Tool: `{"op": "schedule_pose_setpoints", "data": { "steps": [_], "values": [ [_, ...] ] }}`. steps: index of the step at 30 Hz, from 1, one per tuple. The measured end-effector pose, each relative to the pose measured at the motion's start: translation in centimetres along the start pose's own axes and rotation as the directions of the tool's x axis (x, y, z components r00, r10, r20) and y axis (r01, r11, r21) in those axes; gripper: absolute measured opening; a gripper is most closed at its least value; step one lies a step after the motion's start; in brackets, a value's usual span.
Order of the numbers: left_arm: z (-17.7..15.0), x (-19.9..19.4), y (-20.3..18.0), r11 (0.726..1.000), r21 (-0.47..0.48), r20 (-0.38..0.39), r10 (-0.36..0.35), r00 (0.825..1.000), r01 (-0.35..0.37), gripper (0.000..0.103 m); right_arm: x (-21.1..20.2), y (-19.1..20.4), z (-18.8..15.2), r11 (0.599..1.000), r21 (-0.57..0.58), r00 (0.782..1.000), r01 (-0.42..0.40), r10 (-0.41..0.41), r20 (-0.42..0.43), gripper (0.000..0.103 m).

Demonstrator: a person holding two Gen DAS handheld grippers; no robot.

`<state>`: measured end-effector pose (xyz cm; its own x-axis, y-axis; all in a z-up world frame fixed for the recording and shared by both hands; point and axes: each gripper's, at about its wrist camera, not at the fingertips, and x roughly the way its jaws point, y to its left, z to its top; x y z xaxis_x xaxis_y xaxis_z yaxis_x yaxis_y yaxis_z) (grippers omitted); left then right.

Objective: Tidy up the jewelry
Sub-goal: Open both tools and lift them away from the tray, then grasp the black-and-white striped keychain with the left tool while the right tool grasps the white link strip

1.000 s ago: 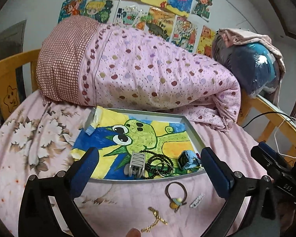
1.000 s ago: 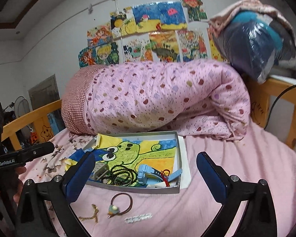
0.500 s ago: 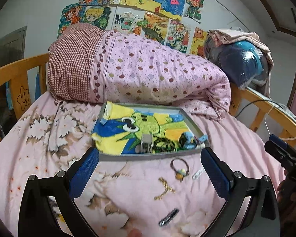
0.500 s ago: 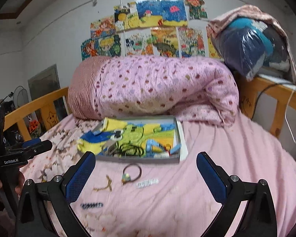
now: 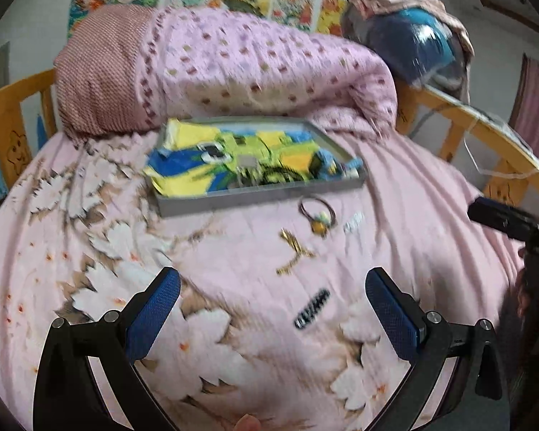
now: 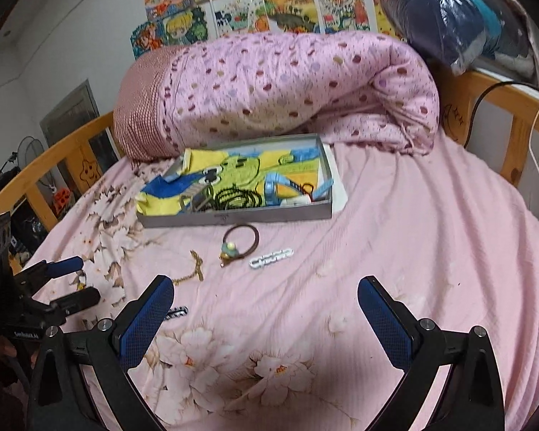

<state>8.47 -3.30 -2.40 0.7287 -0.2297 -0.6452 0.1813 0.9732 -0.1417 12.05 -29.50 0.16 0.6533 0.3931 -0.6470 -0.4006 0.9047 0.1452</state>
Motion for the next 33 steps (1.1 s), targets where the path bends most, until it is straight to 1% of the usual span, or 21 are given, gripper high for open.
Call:
{"op": "schedule_pose_setpoints", "data": {
  "steps": [3, 7, 11, 12, 14, 16, 18, 19, 21, 22, 24, 25, 26, 27, 29, 31, 33],
  "values": [
    [-0.5, 1.2, -0.5, 1.0, 0.015, -0.048, -0.024, 0.999, 0.025, 0.101, 0.8, -0.2, 0.0, 1.0, -0.013, 1.0, -0.004, 0.003, -0.025, 0.103],
    [-1.0, 2.9, -1.1, 0.997, 0.04, -0.111, -0.065, 0.992, 0.069, 0.101, 2.6, -0.9, 0.4, 0.999, -0.038, 0.998, -0.032, 0.03, -0.06, 0.103],
    [-0.9, 4.2, -1.8, 0.992, 0.085, -0.147, -0.081, 0.986, 0.095, 0.1, 4.8, -2.0, 1.2, 0.996, -0.043, 0.994, -0.075, 0.071, -0.083, 0.103],
    [-0.9, 4.5, -1.9, 0.991, 0.091, -0.152, -0.087, 0.985, 0.102, 0.099, 5.2, -2.1, 1.3, 0.995, -0.045, 0.993, -0.085, 0.081, -0.084, 0.103],
    [-0.8, 5.2, -2.0, 0.988, 0.1, -0.169, -0.098, 0.981, 0.116, 0.092, 6.3, -2.4, 1.7, 0.992, -0.048, 0.989, -0.119, 0.114, -0.089, 0.103],
    [-0.8, 6.1, -1.9, 0.987, 0.102, -0.195, -0.101, 0.976, 0.122, 0.078, 7.3, -2.4, 2.1, 0.988, -0.059, 0.986, -0.145, 0.139, -0.095, 0.103],
    [-0.9, 7.0, -1.9, 0.986, 0.099, -0.222, -0.108, 0.969, 0.132, 0.072, 8.4, -2.2, 2.3, 0.983, -0.086, 0.983, -0.16, 0.15, -0.105, 0.103],
    [-1.0, 7.3, -1.9, 0.986, 0.101, -0.231, -0.108, 0.967, 0.134, 0.07, 9.0, -2.1, 2.3, 0.981, -0.1, 0.981, -0.168, 0.157, -0.11, 0.103],
    [-1.3, 7.8, -2.0, 0.985, 0.109, -0.246, -0.107, 0.963, 0.137, 0.06, 10.1, -1.8, 2.4, 0.974, -0.129, 0.977, -0.187, 0.172, -0.122, 0.103],
    [-1.4, 8.1, -2.1, 0.984, 0.113, -0.258, -0.108, 0.96, 0.141, 0.057, 10.8, -1.6, 2.4, 0.971, -0.14, 0.975, -0.195, 0.178, -0.13, 0.103],
    [-1.7, 8.6, -2.1, 0.983, 0.118, -0.278, -0.106, 0.955, 0.143, 0.047, 11.9, -1.5, 2.4, 0.966, -0.15, 0.972, -0.208, 0.187, -0.143, 0.103],
    [-1.8, 8.9, -2.2, 0.982, 0.12, -0.291, -0.104, 0.951, 0.144, 0.043, 12.5, -1.5, 2.4, 0.965, -0.153, 0.971, -0.211, 0.188, -0.151, 0.103],
    [-2.0, 9.1, -2.2, 0.982, 0.122, -0.303, -0.102, 0.947, 0.145, 0.036, 13.2, -1.4, 2.4, 0.965, -0.153, 0.969, -0.212, 0.187, -0.158, 0.103],
    [-2.1, 9.4, -2.3, 0.982, 0.126, -0.314, -0.098, 0.944, 0.144, 0.031, 13.5, -1.4, 2.3, 0.965, -0.15, 0.969, -0.213, 0.188, -0.162, 0.103],
    [-2.3, 9.7, -2.4, 0.981, 0.136, -0.319, -0.089, 0.944, 0.138, 0.028, 14.6, -1.5, 2.3, 0.967, -0.142, 0.967, -0.211, 0.185, -0.172, 0.1],
    [-2.3, 9.9, -2.5, 0.981, 0.145, -0.319, -0.077, 0.945, 0.129, 0.022, 15.4, -1.7, 2.2, 0.97, -0.134, 0.967, -0.203, 0.178, -0.181, 0.094],
    [-2.2, 10.1, -2.4, 0.983, 0.14, -0.32, -0.067, 0.945, 0.117, 0.019, 16.2, -1.9, 2.1, 0.972, -0.122, 0.966, -0.199, 0.173, -0.194, 0.092]
  ]
}}
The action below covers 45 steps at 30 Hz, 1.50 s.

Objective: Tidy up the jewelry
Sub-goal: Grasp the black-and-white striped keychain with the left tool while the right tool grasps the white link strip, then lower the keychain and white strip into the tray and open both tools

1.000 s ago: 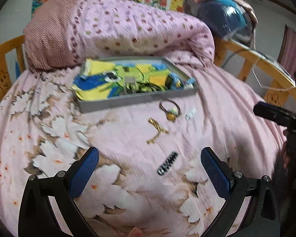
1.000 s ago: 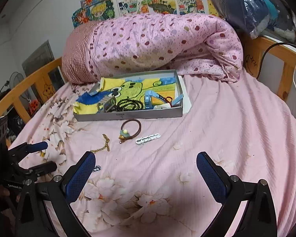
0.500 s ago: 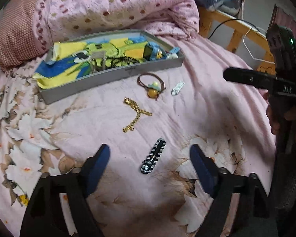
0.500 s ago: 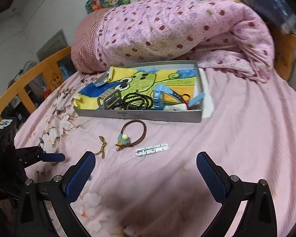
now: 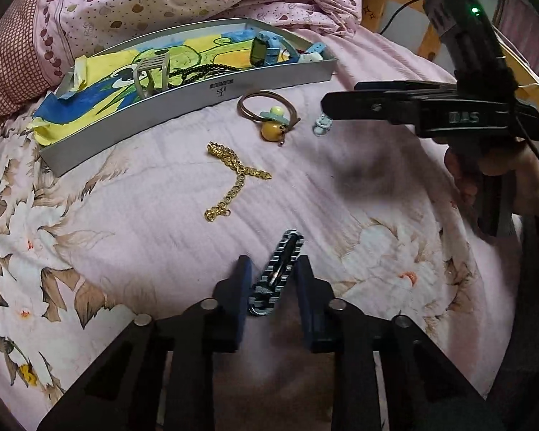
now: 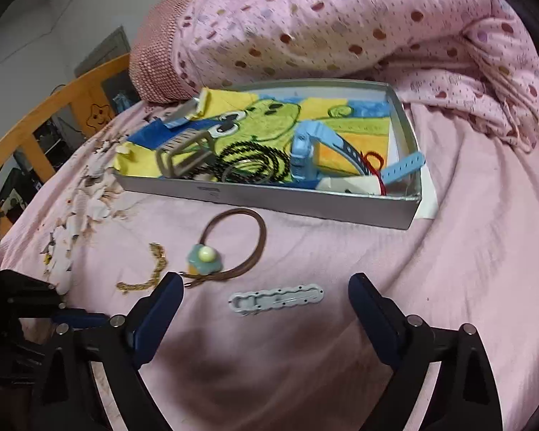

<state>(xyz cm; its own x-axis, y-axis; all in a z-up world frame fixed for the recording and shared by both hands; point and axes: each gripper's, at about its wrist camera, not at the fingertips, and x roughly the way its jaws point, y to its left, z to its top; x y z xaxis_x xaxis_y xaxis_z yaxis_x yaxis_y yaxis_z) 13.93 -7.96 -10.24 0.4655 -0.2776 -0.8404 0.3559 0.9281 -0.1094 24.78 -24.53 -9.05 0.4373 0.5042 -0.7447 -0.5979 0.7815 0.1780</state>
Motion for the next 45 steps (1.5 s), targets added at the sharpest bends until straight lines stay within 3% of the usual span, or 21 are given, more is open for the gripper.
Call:
{"op": "schedule_pose_setpoints", "data": {
  "steps": [6, 12, 19, 31, 39, 45],
  "values": [
    [0.4, 0.4, 0.3, 0.998, -0.041, 0.012, 0.039, 0.999, -0.038, 0.011, 1.0, -0.1, -0.4, 1.0, -0.003, 0.999, -0.005, 0.005, -0.039, 0.081],
    [0.7, 0.5, 0.2, 0.998, -0.046, 0.017, 0.052, 0.999, -0.051, 0.011, 1.2, 0.2, -0.6, 0.999, -0.027, 0.999, 0.017, -0.018, -0.048, 0.058],
    [0.9, 0.5, 0.6, 0.997, -0.073, 0.022, 0.034, 0.999, -0.032, 0.011, 1.2, 1.2, -1.0, 0.997, -0.065, 0.998, 0.028, -0.032, -0.056, 0.058],
    [1.1, -0.4, 0.9, 0.992, -0.122, 0.052, 0.014, 0.999, -0.007, 0.011, -0.2, 3.8, -2.0, 0.997, -0.073, 0.997, -0.036, 0.03, -0.077, 0.057],
    [2.2, -1.9, 0.9, 0.991, -0.135, 0.109, 0.017, 0.994, -0.003, 0.011, -2.5, 3.7, -0.6, 0.999, -0.037, 0.998, -0.03, 0.032, 0.048, 0.057],
    [5.0, -2.7, 1.7, 0.99, -0.137, 0.185, 0.058, 0.981, -0.033, 0.011, -4.0, 1.4, 1.4, 0.999, 0.03, 0.982, 0.028, -0.033, 0.189, 0.057]
  ]
}}
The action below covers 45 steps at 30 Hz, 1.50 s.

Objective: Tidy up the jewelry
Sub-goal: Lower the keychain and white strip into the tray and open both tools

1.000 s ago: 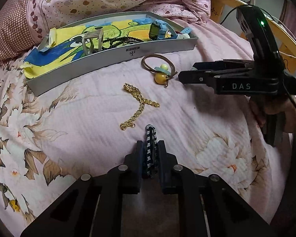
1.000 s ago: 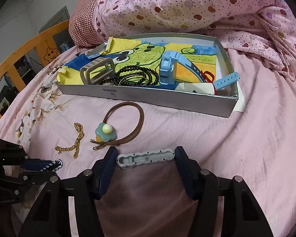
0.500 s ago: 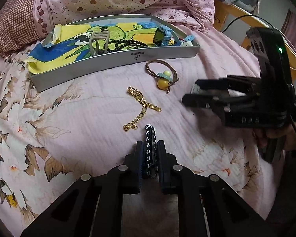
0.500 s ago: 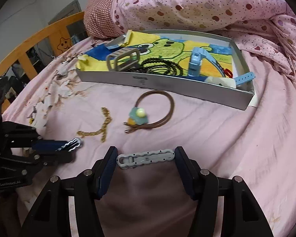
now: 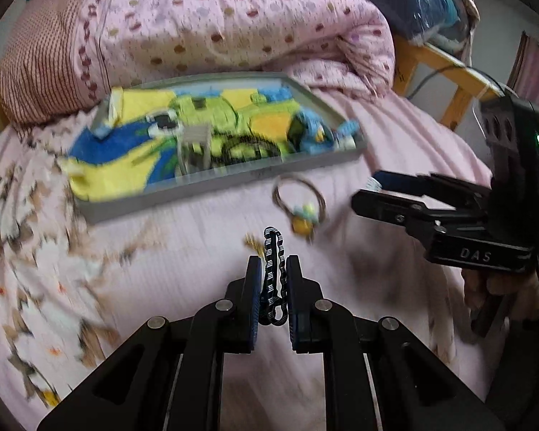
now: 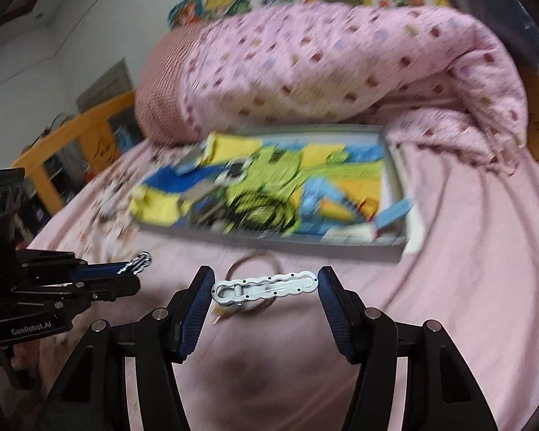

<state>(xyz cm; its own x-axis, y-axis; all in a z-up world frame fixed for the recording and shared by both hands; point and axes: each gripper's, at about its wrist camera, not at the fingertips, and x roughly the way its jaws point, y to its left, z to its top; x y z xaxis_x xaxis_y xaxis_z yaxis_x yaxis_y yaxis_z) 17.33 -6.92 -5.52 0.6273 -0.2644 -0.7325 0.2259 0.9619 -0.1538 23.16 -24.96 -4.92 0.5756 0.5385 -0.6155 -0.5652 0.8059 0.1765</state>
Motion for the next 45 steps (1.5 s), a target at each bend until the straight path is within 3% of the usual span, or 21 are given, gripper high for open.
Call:
{"op": "schedule_pose_setpoints", "data": {
  "steps": [5, 12, 29, 40, 45],
  "values": [
    [3.3, 0.9, 0.7, 0.999, -0.024, 0.065, 0.032, 0.997, -0.031, 0.011, 0.4, -2.3, 1.6, 0.998, 0.047, 0.996, 0.048, -0.052, 0.071, 0.057],
    [7.2, 2.9, 0.9, 0.997, -0.051, 0.128, 0.059, 0.99, -0.053, 0.011, 2.3, -4.8, 2.9, 0.992, 0.103, 0.991, 0.069, -0.08, 0.108, 0.057],
    [8.8, 9.8, 1.6, 0.993, -0.104, 0.022, 0.053, 0.998, -0.05, 0.011, 4.9, -7.7, 2.9, 0.985, 0.148, 0.993, 0.083, -0.094, 0.068, 0.057],
    [8.7, 10.5, 2.5, 0.986, -0.157, -0.006, 0.048, 0.999, -0.048, 0.011, 5.1, -7.6, 3.0, 0.987, 0.138, 0.994, 0.088, -0.097, 0.058, 0.058],
    [9.0, 9.8, 3.2, 0.98, -0.194, 0.003, 0.046, 0.999, -0.045, 0.012, 4.4, -7.6, 3.4, 0.986, 0.129, 0.991, 0.104, -0.114, 0.076, 0.066]
  ]
}}
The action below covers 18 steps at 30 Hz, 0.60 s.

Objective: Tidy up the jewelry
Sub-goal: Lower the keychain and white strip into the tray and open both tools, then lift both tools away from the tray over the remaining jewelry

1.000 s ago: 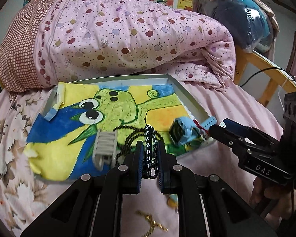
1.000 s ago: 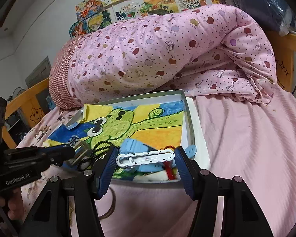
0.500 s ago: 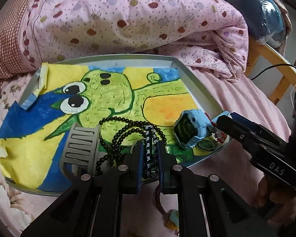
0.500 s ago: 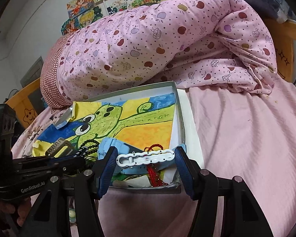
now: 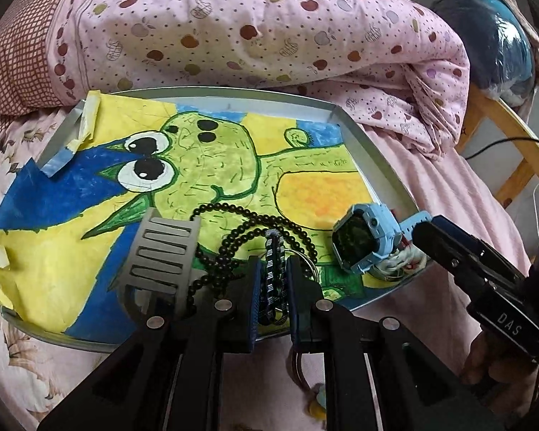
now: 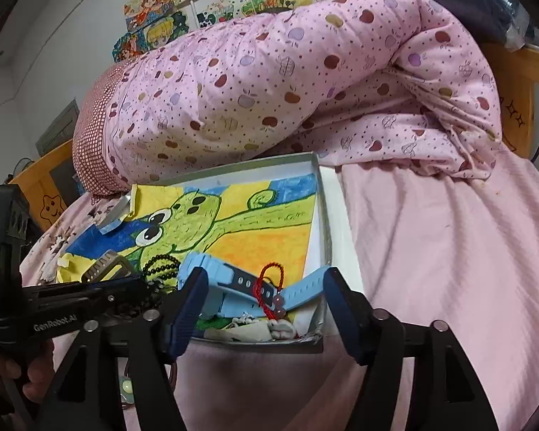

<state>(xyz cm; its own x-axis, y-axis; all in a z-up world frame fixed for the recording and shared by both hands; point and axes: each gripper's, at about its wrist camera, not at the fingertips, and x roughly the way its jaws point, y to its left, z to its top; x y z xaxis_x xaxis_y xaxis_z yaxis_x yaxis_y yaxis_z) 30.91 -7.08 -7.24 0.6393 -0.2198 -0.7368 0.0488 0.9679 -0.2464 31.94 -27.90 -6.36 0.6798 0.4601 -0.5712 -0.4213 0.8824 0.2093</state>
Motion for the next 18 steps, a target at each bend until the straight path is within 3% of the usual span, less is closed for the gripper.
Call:
{"op": "schedule_pose_setpoints", "data": {
  "steps": [2, 4, 5, 8, 12, 17, 18],
  "values": [
    [0.2, -0.5, 0.2, 1.0, -0.009, 0.012, -0.005, 1.0, 0.005, 0.016, -0.5, -0.1, 0.4, 1.0, 0.005, 1.0, 0.01, -0.011, 0.015, 0.07],
    [0.5, -1.3, 0.3, 1.0, -0.021, 0.037, -0.01, 0.999, 0.011, 0.036, -1.1, -0.2, 0.8, 1.0, 0.011, 0.999, 0.017, -0.018, 0.033, 0.073],
    [0.5, -1.7, 0.3, 0.999, -0.028, 0.053, -0.02, 0.998, 0.022, 0.041, -1.5, -0.2, 1.1, 1.0, 0.014, 0.999, 0.022, -0.023, 0.046, 0.075],
    [0.9, -3.2, 0.3, 0.999, -0.036, 0.103, -0.025, 0.994, 0.028, 0.049, -2.6, -0.3, 1.7, 0.999, 0.022, 0.996, 0.034, -0.036, 0.081, 0.079],
    [1.4, -5.4, 0.1, 0.998, -0.05, 0.164, -0.014, 0.986, 0.023, 0.067, -4.6, 0.0, 2.6, 0.999, 0.033, 0.99, 0.033, -0.037, 0.134, 0.089],
    [1.8, -8.8, 0.0, 0.999, -0.053, 0.233, 0.005, 0.973, 0.007, 0.069, -7.9, 1.2, 3.2, 1.0, 0.018, 0.976, 0.021, -0.024, 0.215, 0.102],
    [1.8, -9.6, -0.1, 0.999, -0.047, 0.243, 0.013, 0.97, -0.002, 0.076, -8.3, 1.4, 3.2, 1.0, 0.014, 0.975, 0.018, -0.02, 0.223, 0.103]
  ]
}}
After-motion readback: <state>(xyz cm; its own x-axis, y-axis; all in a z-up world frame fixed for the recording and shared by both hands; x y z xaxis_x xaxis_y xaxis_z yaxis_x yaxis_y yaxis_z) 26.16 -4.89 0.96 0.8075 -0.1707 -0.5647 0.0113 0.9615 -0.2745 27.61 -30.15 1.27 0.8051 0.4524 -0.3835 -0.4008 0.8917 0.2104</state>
